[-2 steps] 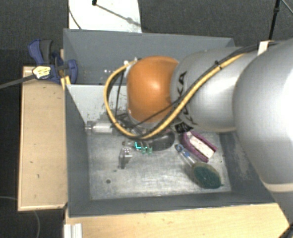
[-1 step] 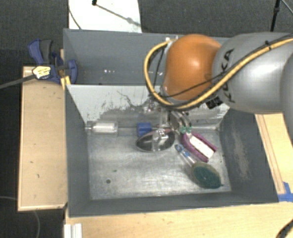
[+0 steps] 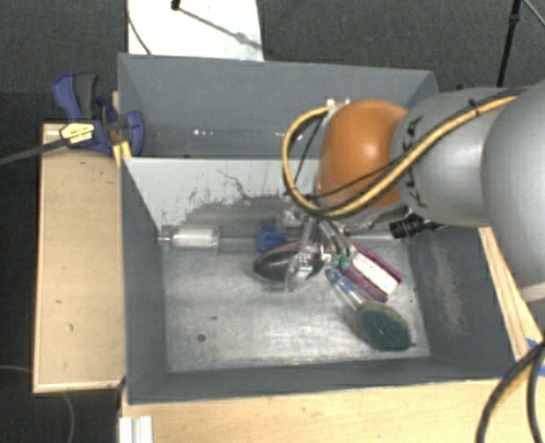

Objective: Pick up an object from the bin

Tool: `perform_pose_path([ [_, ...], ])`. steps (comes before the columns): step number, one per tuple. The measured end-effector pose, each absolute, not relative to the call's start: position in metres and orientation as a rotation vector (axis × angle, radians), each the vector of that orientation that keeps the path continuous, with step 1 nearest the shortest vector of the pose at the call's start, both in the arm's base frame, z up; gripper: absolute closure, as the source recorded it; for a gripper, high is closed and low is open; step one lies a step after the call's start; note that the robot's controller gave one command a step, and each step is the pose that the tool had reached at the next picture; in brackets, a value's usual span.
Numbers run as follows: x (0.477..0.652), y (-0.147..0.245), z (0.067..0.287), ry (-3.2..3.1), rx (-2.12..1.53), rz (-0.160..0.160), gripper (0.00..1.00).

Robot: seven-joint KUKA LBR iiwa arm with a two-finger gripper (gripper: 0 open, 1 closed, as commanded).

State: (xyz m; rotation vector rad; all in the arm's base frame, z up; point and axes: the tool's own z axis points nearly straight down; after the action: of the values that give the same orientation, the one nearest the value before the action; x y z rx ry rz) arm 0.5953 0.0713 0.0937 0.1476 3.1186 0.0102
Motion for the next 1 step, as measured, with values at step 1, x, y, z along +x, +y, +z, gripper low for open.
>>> perform_pose_path([
  [1, 0.5963, 0.0719, 0.0962, 3.116, 0.149, 0.011, 1.00],
])
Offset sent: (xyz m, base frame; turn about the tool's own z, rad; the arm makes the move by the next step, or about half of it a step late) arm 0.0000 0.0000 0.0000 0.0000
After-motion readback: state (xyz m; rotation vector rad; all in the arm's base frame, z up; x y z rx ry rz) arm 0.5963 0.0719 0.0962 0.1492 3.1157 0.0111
